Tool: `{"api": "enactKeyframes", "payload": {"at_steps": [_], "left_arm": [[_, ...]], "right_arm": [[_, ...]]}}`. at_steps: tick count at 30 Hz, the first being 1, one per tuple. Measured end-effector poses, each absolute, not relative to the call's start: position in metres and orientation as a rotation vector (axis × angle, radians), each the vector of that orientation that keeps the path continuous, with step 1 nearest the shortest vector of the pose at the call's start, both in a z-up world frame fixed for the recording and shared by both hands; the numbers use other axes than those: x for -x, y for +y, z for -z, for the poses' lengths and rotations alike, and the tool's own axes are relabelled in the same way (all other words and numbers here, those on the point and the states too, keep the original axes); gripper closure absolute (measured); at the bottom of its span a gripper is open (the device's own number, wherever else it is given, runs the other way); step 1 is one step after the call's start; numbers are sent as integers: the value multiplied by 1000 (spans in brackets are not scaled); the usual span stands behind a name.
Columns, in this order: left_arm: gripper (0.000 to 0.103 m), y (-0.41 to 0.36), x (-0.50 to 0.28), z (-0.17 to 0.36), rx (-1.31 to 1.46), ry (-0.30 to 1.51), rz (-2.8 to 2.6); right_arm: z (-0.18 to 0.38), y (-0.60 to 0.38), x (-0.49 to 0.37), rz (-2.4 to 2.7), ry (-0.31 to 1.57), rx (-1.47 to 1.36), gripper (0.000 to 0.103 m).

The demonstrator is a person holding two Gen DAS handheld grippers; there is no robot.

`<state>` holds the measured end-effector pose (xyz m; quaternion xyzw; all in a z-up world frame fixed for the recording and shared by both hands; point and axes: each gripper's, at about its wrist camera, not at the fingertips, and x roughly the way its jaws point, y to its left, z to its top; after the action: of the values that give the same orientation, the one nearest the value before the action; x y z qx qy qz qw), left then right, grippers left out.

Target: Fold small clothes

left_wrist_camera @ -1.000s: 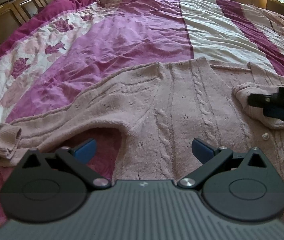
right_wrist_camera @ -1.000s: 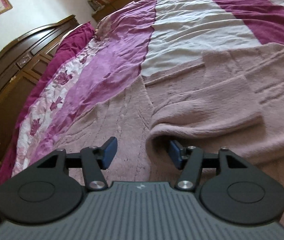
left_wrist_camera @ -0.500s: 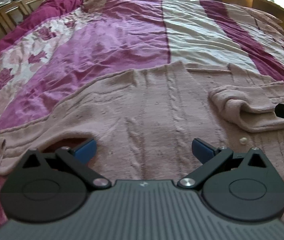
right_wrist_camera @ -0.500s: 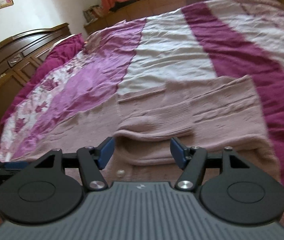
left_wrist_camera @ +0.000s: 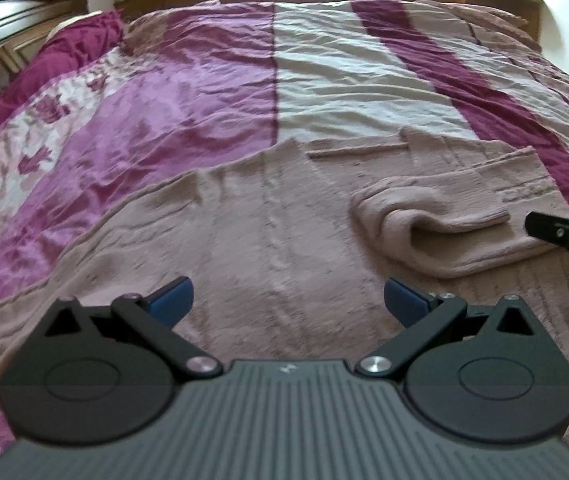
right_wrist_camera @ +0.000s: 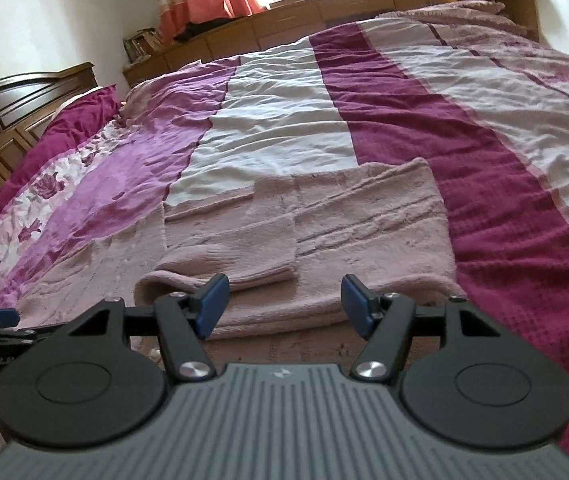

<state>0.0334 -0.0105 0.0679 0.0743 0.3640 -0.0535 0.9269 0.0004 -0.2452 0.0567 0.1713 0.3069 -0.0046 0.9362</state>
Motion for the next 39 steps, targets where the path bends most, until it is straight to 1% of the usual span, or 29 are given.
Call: {"api": "enactKeyframes", "payload": {"at_steps": [9,12,13,14,15,21,26,30,33,35,39], "left_arm": [[1,-52,-47,-64,-199,715,134],[13,-68,-48,-60,-256,699,145],[15,-73,-48,-57,-271,703,140],[19,-78,-50,-55,-280,711,136],[21,-81,-50,-53,-282,715,142],[21,-100,-46,-49,-349,643,153],[21,-108,-52,-44,-360,619,176],[21,-117,-56,-39,-401,611,206],[20,-125,-62,-28,-468,642,215],[21,-127,-64,-22,-490,644,204],[25,-132,-61,-18,-543,600,225]], "right_arm": [[-37,-262,-4,24,623,-437,34],[-32,-268,-5,22,613,-483,34],[-30,-269,-5,26,606,-500,34],[-28,-269,-5,28,601,-511,34],[-26,-270,-5,27,595,-519,34],[-17,-279,-2,16,558,-592,34],[-12,-281,-1,13,544,-613,34],[-9,-282,-2,13,544,-626,34],[-8,-282,-2,13,546,-627,34],[-7,-281,-1,16,547,-624,34],[-4,-281,0,16,543,-627,34]]}}
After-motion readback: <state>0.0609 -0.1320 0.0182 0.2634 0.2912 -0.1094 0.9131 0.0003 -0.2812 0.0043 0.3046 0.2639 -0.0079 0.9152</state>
